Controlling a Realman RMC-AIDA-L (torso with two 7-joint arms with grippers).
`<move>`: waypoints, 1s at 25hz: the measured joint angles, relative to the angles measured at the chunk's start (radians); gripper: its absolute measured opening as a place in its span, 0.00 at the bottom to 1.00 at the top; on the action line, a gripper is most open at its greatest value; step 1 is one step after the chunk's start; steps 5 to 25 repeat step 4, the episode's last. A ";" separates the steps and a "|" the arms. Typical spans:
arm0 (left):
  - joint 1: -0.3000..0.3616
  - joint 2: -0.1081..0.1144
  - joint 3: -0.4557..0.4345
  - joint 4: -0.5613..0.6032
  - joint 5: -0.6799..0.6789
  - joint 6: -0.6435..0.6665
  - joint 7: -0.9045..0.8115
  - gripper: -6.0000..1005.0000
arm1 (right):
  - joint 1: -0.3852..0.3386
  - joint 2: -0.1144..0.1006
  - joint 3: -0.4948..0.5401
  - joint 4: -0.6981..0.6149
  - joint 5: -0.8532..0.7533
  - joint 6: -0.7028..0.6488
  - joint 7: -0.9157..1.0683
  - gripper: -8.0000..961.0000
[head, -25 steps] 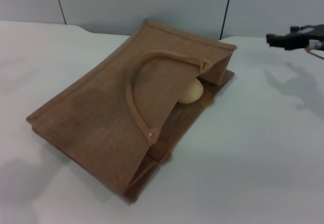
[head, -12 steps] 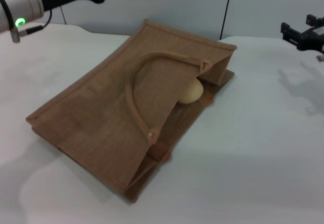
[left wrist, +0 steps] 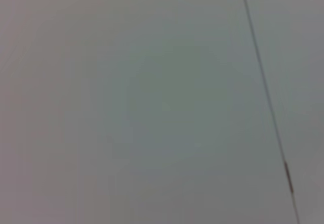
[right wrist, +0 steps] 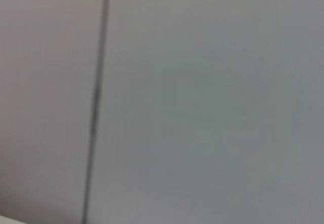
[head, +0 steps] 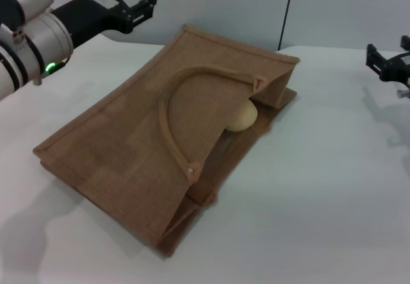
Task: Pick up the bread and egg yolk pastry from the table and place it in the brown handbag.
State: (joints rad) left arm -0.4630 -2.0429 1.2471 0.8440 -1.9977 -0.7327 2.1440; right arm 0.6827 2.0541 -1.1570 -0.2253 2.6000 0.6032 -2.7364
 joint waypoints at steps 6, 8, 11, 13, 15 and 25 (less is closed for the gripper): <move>-0.009 0.004 0.015 -0.091 -0.155 0.001 0.109 0.69 | 0.058 -0.008 0.009 0.106 0.150 0.004 -0.144 0.76; -0.009 0.004 0.015 -0.091 -0.155 0.001 0.109 0.69 | 0.058 -0.008 0.009 0.106 0.150 0.004 -0.144 0.76; -0.009 0.004 0.015 -0.091 -0.155 0.001 0.109 0.69 | 0.058 -0.008 0.009 0.106 0.150 0.004 -0.144 0.76; -0.009 0.004 0.015 -0.091 -0.155 0.001 0.109 0.69 | 0.058 -0.008 0.009 0.106 0.150 0.004 -0.144 0.76; -0.009 0.004 0.015 -0.091 -0.155 0.001 0.109 0.69 | 0.058 -0.008 0.009 0.106 0.150 0.004 -0.144 0.76; -0.009 0.004 0.015 -0.091 -0.155 0.001 0.109 0.69 | 0.058 -0.008 0.009 0.106 0.150 0.004 -0.144 0.76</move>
